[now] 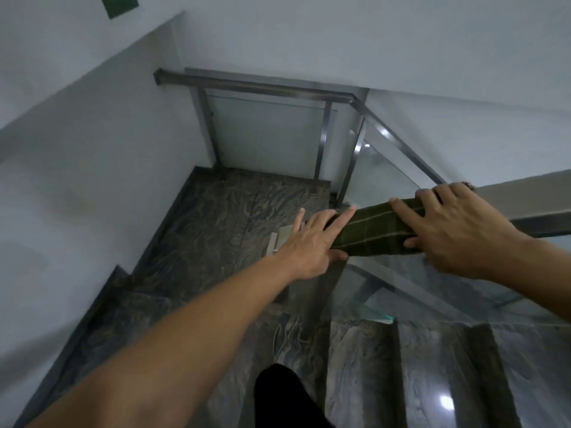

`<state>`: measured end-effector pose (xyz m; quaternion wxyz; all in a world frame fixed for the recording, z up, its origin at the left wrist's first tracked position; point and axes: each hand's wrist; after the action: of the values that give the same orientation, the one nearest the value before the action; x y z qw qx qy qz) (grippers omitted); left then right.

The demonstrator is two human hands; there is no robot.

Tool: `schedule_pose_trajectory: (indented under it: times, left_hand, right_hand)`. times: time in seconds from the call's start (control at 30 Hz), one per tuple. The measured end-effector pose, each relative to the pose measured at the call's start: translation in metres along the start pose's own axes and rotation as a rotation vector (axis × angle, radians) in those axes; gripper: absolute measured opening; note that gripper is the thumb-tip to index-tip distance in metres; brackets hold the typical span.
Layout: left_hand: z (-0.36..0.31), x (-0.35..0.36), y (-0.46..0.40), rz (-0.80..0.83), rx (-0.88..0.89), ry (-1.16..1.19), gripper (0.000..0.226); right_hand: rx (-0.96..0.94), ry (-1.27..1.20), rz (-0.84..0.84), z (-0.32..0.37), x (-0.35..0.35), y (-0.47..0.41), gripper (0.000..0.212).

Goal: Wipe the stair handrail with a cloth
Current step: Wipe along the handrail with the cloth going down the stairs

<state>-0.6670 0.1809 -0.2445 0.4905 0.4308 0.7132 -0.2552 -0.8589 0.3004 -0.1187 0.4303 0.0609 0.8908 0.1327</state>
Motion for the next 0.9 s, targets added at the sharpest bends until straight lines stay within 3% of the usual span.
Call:
schedule_pose_trajectory:
  times: [0.27, 0.4, 0.6, 0.73, 0.9]
  left_hand:
    - [0.071, 0.016, 0.02, 0.029, 0.033, -0.016, 0.085]
    - [0.111, 0.033, 0.028, 0.008, 0.097, 0.086, 0.085]
    - [0.141, 0.054, 0.026, -0.037, 0.359, 0.314, 0.079]
    - [0.146, 0.05, 0.017, -0.132, 0.494, 0.225, 0.082]
    - [0.162, 0.045, 0.001, -0.06, 0.762, 0.26, 0.083]
  right_hand:
    - [0.045, -0.067, 0.007, 0.055, -0.003, -0.046, 0.074]
    - [0.098, -0.104, 0.024, 0.09, -0.004, -0.069, 0.072]
    - [0.24, -0.13, 0.026, 0.12, -0.005, -0.076, 0.068]
    - [0.409, -0.183, 0.097, 0.143, -0.016, -0.069, 0.067]
    - [0.578, -0.25, 0.164, 0.174, -0.027, -0.082, 0.066]
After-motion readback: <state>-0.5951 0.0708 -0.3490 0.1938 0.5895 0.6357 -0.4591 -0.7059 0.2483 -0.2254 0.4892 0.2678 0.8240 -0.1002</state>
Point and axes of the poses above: each hand's wrist, its own y-axis away from the middle knuckle, its own x-axis out of the palm, z = x × y, and after that the axes turned 9 degrees about z, right-handed
